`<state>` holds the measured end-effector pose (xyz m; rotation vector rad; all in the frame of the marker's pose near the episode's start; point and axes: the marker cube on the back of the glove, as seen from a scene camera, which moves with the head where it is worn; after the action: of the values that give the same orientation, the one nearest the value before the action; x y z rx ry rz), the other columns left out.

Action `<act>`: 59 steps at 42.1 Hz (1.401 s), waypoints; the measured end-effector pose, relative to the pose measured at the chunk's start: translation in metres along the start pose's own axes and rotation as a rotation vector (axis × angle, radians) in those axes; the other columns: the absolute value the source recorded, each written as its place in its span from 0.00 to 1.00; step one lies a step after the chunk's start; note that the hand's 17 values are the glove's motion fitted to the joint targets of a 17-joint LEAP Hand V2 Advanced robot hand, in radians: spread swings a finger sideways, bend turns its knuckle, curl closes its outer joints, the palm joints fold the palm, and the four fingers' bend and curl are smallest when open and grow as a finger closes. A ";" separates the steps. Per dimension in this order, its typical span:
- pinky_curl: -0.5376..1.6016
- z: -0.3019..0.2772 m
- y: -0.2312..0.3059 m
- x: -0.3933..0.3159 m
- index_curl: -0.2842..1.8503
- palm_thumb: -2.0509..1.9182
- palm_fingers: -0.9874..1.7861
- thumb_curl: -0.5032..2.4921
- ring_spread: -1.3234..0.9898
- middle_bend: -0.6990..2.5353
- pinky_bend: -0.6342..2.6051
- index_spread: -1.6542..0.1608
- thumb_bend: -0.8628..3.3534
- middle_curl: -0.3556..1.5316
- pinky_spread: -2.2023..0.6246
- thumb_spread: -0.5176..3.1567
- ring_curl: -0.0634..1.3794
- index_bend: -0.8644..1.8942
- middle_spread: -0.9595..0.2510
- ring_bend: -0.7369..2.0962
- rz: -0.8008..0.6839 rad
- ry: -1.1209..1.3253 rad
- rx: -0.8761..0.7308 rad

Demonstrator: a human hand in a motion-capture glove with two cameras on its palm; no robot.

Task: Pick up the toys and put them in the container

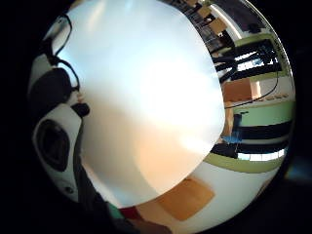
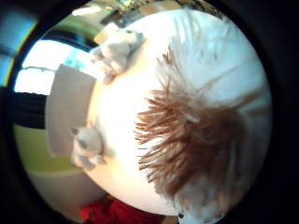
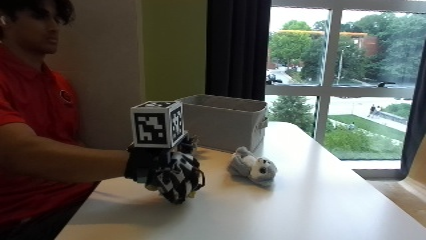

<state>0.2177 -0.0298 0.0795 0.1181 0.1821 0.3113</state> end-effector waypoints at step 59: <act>0.44 -0.203 -0.043 -0.414 0.52 0.61 0.64 0.42 0.39 0.29 0.52 0.66 0.19 0.41 0.63 0.39 0.33 0.33 0.49 0.59 -0.586 -0.055 0.087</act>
<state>-0.1971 -0.1834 -0.0587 0.1534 0.1684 -0.2835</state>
